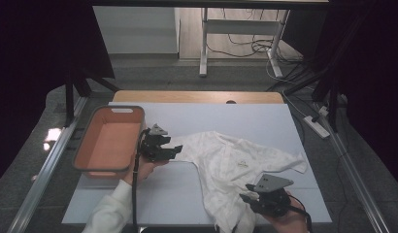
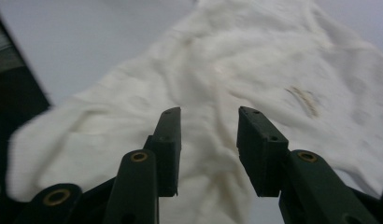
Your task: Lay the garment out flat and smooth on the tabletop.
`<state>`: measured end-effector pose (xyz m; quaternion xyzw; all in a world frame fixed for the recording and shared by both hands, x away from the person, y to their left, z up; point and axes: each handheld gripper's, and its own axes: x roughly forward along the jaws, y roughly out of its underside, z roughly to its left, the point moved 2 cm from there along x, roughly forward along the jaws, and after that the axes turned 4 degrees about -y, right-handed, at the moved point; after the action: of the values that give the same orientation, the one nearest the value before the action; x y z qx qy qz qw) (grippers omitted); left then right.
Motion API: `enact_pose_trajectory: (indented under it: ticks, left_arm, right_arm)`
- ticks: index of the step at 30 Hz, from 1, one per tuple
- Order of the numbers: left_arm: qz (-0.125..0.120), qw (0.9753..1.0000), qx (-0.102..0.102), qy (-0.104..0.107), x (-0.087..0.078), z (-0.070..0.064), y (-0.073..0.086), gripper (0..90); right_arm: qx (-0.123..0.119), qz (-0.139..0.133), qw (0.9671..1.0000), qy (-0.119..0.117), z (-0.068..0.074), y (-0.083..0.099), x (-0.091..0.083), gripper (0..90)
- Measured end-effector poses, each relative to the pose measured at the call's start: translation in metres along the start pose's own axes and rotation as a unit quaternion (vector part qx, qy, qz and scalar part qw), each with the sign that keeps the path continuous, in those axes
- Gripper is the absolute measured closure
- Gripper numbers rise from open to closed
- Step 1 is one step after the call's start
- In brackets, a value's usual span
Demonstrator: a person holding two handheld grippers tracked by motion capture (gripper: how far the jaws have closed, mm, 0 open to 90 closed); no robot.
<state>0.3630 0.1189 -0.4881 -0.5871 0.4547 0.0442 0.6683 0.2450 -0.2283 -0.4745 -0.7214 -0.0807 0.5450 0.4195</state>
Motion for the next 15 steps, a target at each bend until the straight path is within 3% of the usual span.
enact_pose_trajectory:
  ticks: [4,10,15]
  left_arm:
    - [-0.002,1.0000,-0.001,0.000,-0.001,0.001,0.000,37.6]
    - [-0.001,1.0000,-0.001,0.000,-0.001,0.001,0.000,37.6]
    - [0.000,1.0000,0.000,0.000,0.000,0.000,0.000,37.5]
  right_arm:
    - [-0.020,0.008,0.9984,-0.052,0.018,-0.002,0.007,57.0]
    - [-0.056,0.053,0.9926,-0.094,0.038,0.001,0.027,53.1]
    - [-0.063,0.073,0.9887,-0.115,0.046,0.004,0.039,51.7]
